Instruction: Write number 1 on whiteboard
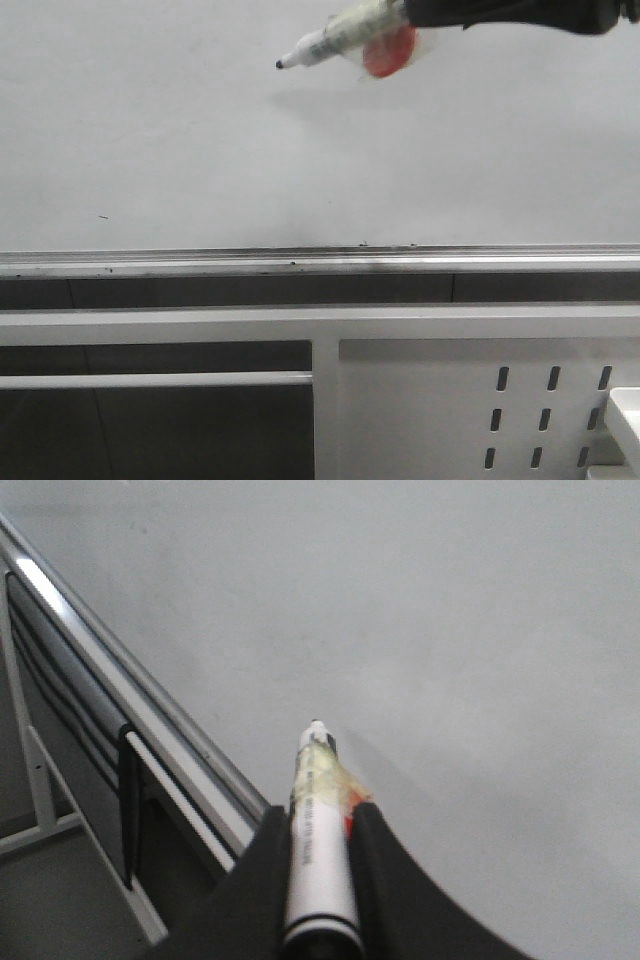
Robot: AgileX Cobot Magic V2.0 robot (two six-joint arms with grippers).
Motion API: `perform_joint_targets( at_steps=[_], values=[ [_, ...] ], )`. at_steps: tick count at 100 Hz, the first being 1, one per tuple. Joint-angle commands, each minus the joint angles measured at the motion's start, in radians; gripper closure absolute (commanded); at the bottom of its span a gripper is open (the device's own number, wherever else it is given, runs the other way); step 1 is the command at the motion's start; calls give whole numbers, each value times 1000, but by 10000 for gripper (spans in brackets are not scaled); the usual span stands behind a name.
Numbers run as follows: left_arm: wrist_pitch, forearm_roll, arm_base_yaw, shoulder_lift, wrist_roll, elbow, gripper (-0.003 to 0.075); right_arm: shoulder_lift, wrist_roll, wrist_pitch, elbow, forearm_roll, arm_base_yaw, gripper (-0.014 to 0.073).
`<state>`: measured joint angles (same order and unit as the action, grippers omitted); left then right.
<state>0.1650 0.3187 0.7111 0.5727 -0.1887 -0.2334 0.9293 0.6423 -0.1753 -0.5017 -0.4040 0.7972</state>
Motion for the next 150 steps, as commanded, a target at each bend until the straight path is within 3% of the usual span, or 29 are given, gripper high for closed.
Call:
perform_joint_targets(
  at_steps=[1, 15, 28, 71, 150],
  values=[
    [209, -127, -82, 2, -11, 5, 740, -13, -8, -120, -20, -2, 35, 663],
    [423, -292, -198, 19, -11, 73, 740, -2, -8, -175, -20, -5, 52, 663],
    [515, -307, -251, 51, -11, 111, 740, 33, -8, -193, -20, -17, 46, 663],
    [568, -307, -253, 93, -11, 113, 740, 103, -8, -292, -24, -84, 21, 663],
    [595, -307, -253, 93, -11, 113, 740, 207, -8, -234, -29, -107, -14, 663]
  ],
)
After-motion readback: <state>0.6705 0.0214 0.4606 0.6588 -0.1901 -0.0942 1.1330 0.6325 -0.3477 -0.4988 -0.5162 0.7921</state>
